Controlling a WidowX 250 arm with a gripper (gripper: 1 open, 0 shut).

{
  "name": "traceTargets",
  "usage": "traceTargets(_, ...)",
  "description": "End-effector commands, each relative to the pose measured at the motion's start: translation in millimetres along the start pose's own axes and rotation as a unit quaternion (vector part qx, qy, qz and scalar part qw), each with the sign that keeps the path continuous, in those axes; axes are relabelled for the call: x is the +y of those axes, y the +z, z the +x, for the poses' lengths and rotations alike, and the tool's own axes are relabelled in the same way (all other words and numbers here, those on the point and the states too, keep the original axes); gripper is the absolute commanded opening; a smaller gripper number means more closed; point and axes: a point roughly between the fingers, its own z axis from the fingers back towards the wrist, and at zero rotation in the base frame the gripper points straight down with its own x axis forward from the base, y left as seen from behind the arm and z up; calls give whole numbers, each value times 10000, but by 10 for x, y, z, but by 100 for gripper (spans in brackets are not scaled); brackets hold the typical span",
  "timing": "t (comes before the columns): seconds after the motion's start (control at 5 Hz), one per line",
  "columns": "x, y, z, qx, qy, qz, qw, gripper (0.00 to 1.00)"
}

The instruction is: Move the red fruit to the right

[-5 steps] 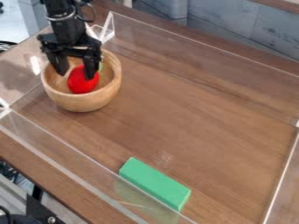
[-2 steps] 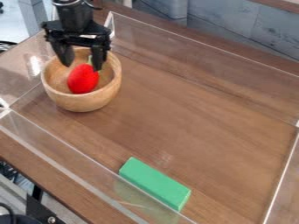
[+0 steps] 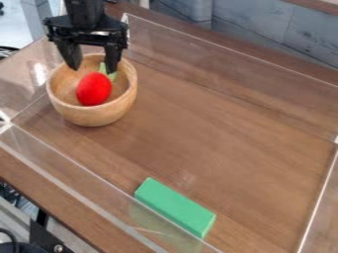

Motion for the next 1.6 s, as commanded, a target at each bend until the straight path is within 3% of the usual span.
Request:
traceTargets(0.0, 56, 55, 144, -239, 9, 99, 9997, 100)
traceTargets(0.6, 106, -524, 105, 56, 313, 336, 9989, 100)
traceTargets(0.8, 21, -361, 115, -29, 330, 211, 9992, 0)
traceTargets(1.0, -53, -113, 129, -132, 337, -26, 9993, 0)
traceTargets(1.2, -214, 272, 223, -360, -57, -404, 9985, 0)
traceTargets(1.4, -505, 658, 331, -538, -682, -782, 9931, 0)
